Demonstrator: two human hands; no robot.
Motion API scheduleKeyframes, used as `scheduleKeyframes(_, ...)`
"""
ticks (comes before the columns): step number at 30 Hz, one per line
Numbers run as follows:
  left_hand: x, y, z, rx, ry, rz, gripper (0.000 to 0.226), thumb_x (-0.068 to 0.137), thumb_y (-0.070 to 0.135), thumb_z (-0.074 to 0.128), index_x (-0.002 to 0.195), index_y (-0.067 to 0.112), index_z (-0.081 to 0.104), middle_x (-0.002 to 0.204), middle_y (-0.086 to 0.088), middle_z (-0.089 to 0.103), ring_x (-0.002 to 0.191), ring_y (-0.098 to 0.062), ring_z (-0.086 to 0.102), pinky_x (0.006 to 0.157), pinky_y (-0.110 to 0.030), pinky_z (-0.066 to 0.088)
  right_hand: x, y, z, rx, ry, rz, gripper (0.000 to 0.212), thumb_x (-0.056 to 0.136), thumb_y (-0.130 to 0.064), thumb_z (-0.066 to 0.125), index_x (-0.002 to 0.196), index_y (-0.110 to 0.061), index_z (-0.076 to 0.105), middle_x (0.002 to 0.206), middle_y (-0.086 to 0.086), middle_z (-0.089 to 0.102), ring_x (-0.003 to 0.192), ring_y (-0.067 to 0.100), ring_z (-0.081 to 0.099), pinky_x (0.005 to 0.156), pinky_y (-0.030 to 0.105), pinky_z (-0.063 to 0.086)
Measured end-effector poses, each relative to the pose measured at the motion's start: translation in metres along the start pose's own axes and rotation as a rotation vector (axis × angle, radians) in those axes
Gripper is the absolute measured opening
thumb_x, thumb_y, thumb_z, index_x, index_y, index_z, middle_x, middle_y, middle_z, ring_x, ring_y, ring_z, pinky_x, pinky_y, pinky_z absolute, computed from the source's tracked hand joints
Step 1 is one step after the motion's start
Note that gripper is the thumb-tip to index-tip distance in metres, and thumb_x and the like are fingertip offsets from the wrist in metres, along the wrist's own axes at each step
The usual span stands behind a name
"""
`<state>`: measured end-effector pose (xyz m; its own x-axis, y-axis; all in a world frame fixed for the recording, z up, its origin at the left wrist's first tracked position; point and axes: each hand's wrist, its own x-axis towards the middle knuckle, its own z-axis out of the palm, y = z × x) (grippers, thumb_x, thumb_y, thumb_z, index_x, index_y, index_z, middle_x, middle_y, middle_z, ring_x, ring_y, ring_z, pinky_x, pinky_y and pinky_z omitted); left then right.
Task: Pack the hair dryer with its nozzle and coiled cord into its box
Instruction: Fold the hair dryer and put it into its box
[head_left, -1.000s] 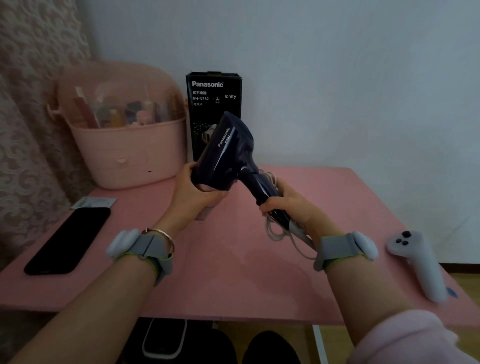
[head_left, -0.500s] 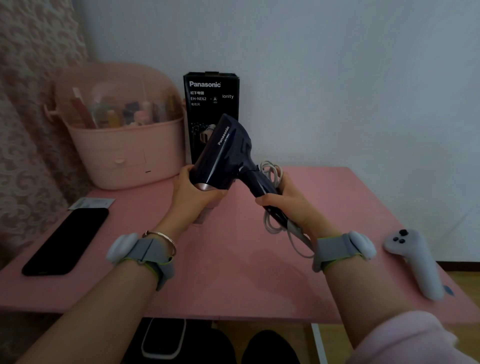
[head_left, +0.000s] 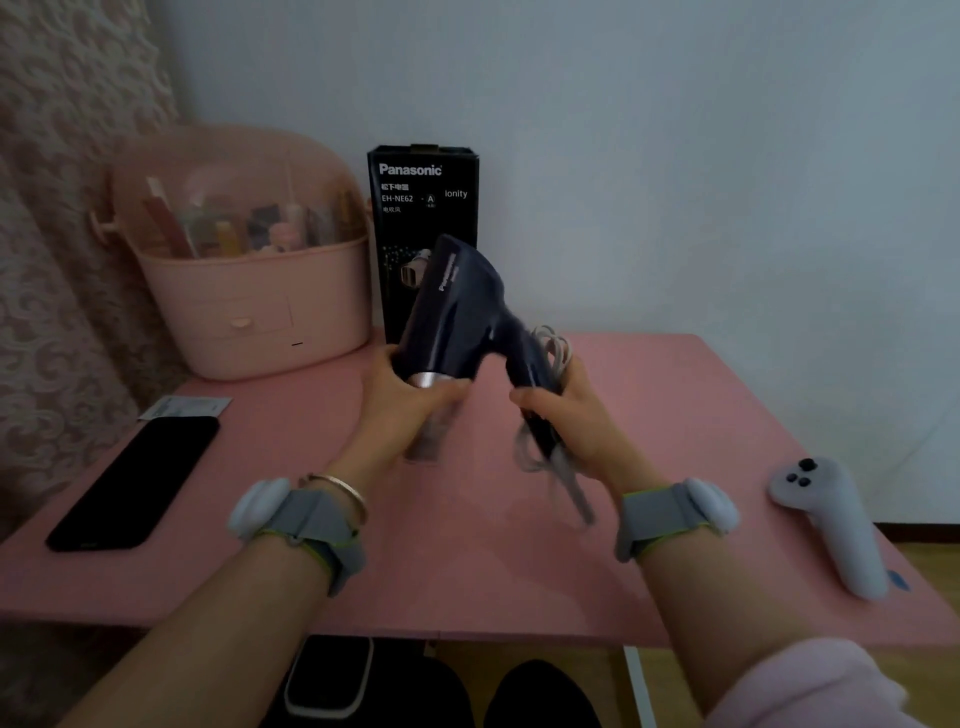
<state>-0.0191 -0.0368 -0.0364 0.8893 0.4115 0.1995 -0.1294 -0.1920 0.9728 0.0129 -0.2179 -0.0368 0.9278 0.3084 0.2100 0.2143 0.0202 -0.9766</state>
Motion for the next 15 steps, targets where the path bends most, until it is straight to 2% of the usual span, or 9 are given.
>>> scheduleKeyframes(2, -0.006, 0.004, 0.013, -0.110, 0.036, -0.038, 0.076, 0.053, 0.025, 0.086, 0.117, 0.014, 0.046, 0.114, -0.008, 0.062, 0.086, -0.016, 0.066, 0.064, -0.030, 0.058, 0.001, -0.003, 0.012, 0.121, 0.066, -0.026, 0.051, 0.070, -0.010, 0.062, 0.117, -0.015, 0.045, 0.085, 0.007, 0.053, 0.065, 0.013, 0.054, 0.054, 0.022, 0.049)
scheduleKeyframes(5, -0.005, 0.012, 0.018, -0.155, 0.043, -0.007, 0.071, 0.054, 0.023, 0.085, 0.111, 0.021, 0.043, 0.112, -0.007, 0.059, 0.082, -0.013, 0.066, 0.057, -0.024, 0.056, 0.003, -0.009, 0.012, 0.132, 0.105, -0.039, 0.052, 0.075, -0.007, 0.063, 0.122, -0.013, 0.043, 0.091, 0.008, 0.052, 0.071, 0.018, 0.053, 0.057, 0.024, 0.049)
scheduleKeyframes(8, -0.003, 0.016, 0.018, -0.173, 0.057, -0.026, 0.078, 0.049, 0.031, 0.084, 0.112, 0.024, 0.040, 0.123, -0.011, 0.053, 0.097, -0.022, 0.064, 0.075, -0.038, 0.059, 0.006, -0.013, 0.012, 0.142, 0.139, -0.041, 0.052, 0.071, -0.013, 0.065, 0.118, -0.014, 0.043, 0.090, 0.007, 0.052, 0.071, 0.018, 0.053, 0.061, 0.030, 0.048)
scheduleKeyframes(10, -0.006, 0.016, 0.021, -0.169, 0.059, -0.045, 0.082, 0.044, 0.037, 0.083, 0.113, 0.026, 0.038, 0.128, -0.011, 0.050, 0.104, -0.024, 0.061, 0.087, -0.043, 0.056, 0.005, -0.014, 0.013, 0.131, 0.148, -0.053, 0.052, 0.069, -0.015, 0.065, 0.116, -0.014, 0.043, 0.089, 0.006, 0.052, 0.071, 0.017, 0.052, 0.061, 0.030, 0.048)
scheduleKeyframes(15, -0.015, 0.011, 0.027, -0.241, 0.053, -0.138, 0.096, 0.041, 0.042, 0.083, 0.123, 0.022, 0.037, 0.129, -0.011, 0.048, 0.105, -0.026, 0.061, 0.085, -0.047, 0.056, 0.005, -0.009, 0.016, 0.145, 0.181, -0.060, 0.048, 0.066, -0.018, 0.067, 0.109, -0.018, 0.045, 0.088, 0.002, 0.055, 0.072, 0.013, 0.056, 0.061, 0.025, 0.048)
